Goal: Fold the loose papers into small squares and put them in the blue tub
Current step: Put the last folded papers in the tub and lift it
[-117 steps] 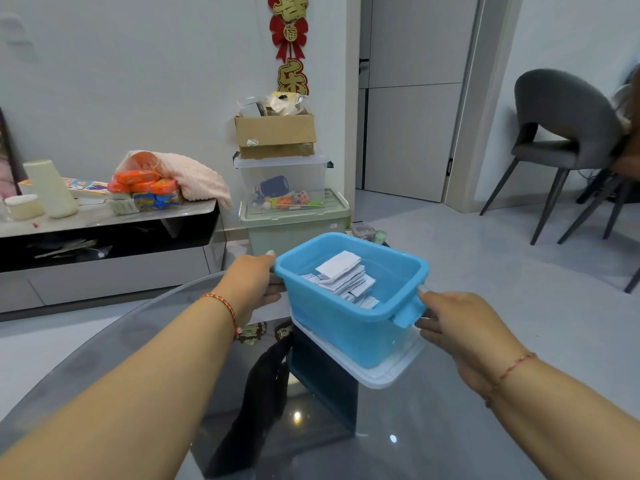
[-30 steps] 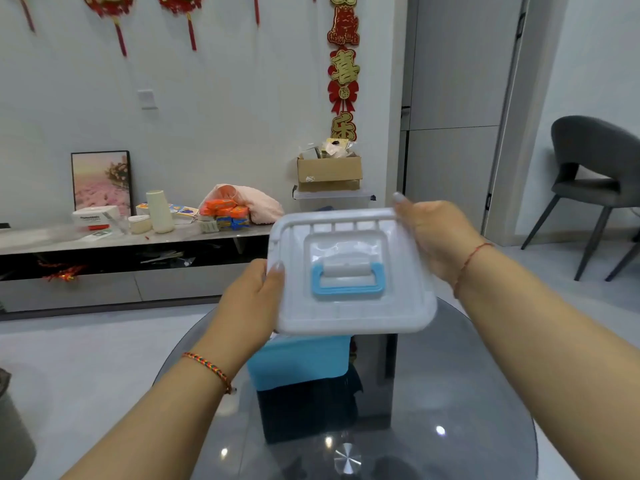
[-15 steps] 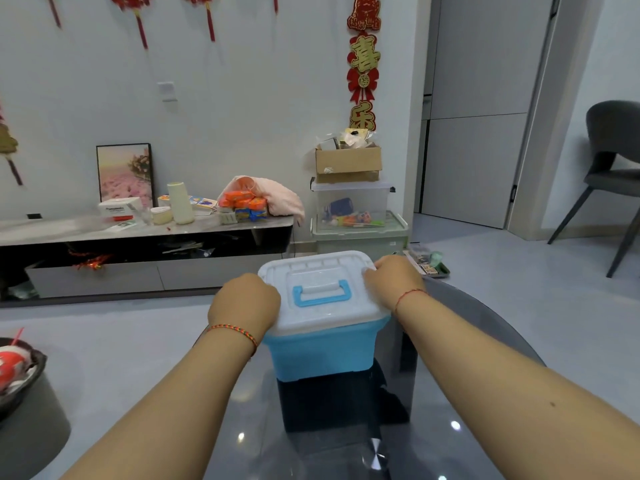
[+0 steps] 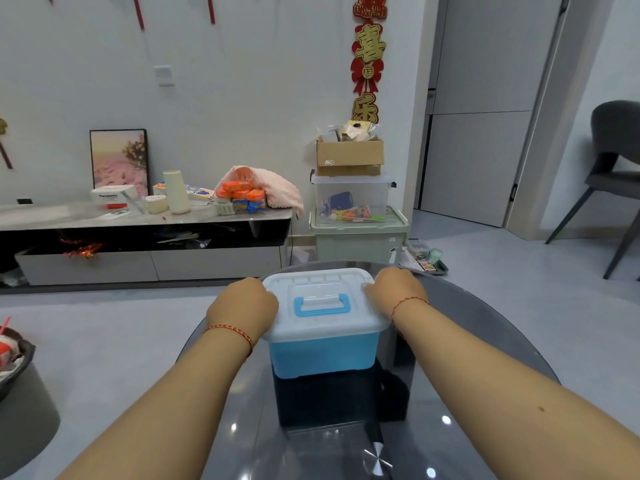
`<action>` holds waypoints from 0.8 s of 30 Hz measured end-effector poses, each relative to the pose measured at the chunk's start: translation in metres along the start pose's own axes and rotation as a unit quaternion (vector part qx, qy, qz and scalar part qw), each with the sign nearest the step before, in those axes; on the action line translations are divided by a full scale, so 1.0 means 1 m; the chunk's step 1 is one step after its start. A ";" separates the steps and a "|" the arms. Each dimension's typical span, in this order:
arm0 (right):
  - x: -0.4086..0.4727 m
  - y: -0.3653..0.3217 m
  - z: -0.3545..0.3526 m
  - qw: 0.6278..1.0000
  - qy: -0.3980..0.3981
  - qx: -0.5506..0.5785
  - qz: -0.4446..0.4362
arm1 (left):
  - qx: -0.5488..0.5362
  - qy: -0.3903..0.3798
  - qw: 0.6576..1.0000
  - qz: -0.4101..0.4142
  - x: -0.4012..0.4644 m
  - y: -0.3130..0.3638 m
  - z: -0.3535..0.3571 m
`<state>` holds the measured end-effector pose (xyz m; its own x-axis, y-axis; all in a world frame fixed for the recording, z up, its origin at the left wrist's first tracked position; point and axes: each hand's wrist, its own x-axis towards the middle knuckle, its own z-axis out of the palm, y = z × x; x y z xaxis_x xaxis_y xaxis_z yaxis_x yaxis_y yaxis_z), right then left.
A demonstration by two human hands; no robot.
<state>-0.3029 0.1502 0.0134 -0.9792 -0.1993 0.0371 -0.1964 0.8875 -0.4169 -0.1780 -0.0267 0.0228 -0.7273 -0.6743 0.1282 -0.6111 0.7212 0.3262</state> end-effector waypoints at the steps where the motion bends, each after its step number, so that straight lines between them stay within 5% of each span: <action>1: 0.000 0.001 0.000 1.000 -0.002 -0.001 0.002 | -0.009 -0.003 1.000 -0.006 0.000 -0.001 0.001; 6: -0.004 0.008 -0.004 0.996 -0.028 0.053 0.063 | -0.100 -0.048 0.991 -0.074 -0.004 -0.010 0.005; 10: -0.011 0.012 -0.003 0.963 -0.126 0.220 0.094 | -0.320 -0.148 0.922 -0.158 -0.013 -0.010 0.007; 24: -0.025 0.003 -0.003 0.998 0.068 -0.002 0.012 | -0.078 0.090 0.991 -0.068 -0.016 -0.004 0.010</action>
<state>-0.2788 0.1593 0.0138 -0.9814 -0.1199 0.1499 -0.1726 0.8930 -0.4156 -0.1669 -0.0169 0.0106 -0.5659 -0.7906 0.2338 -0.6336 0.5985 0.4902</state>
